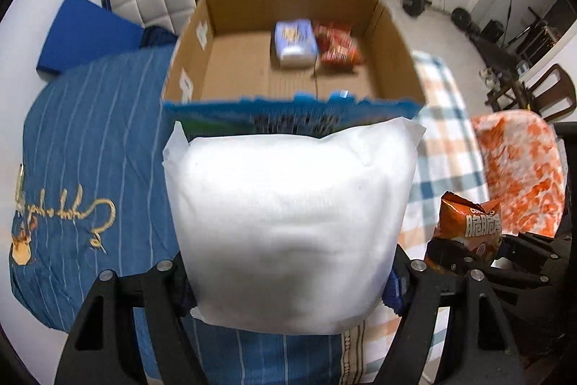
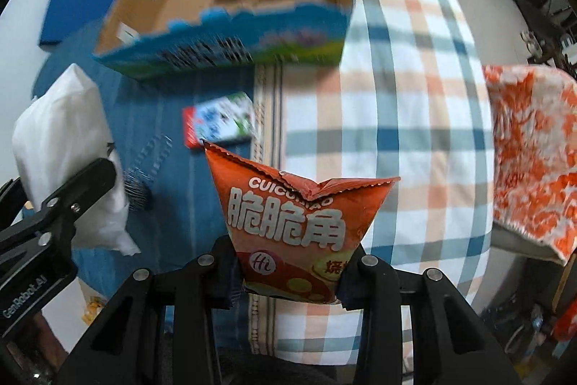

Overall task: Organize soft objects
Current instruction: 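Carry the white pouch with the left tool while the right tool carries the orange bag into the box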

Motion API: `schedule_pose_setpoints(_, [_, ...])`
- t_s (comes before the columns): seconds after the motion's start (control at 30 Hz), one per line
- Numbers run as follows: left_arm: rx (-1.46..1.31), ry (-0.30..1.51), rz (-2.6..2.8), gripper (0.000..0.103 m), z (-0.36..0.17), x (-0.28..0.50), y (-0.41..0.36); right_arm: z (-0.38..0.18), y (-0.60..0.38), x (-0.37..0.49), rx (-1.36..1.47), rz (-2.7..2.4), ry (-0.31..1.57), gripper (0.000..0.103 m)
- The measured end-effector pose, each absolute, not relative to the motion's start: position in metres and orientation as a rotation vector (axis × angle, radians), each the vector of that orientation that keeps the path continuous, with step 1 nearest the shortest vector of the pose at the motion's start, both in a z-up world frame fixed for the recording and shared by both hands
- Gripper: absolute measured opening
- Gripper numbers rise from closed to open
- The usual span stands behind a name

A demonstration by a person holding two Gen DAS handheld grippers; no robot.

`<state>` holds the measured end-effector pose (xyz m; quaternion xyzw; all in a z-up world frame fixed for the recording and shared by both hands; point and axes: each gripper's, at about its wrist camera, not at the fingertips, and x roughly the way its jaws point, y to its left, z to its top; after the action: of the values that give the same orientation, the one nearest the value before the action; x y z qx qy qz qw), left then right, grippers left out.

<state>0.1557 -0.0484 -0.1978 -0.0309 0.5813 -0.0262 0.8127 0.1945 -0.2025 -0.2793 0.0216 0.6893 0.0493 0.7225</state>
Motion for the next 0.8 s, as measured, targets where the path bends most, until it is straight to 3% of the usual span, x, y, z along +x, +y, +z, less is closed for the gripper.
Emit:
schedule_pose_setpoints(0.43, [-0.098, 1.111, -0.068, 0.074, -0.130, 0.149, -0.037, -0.208, -0.185, 0.219, 0.046, 0.192, 1.367, 0.041])
schedule_pose_setpoints(0.8, [-0.120, 1.093, -0.109, 0.074, -0.111, 0.187, -0.033, -0.199, -0.186, 0.248, 0.072, 0.223, 1.335, 0.041])
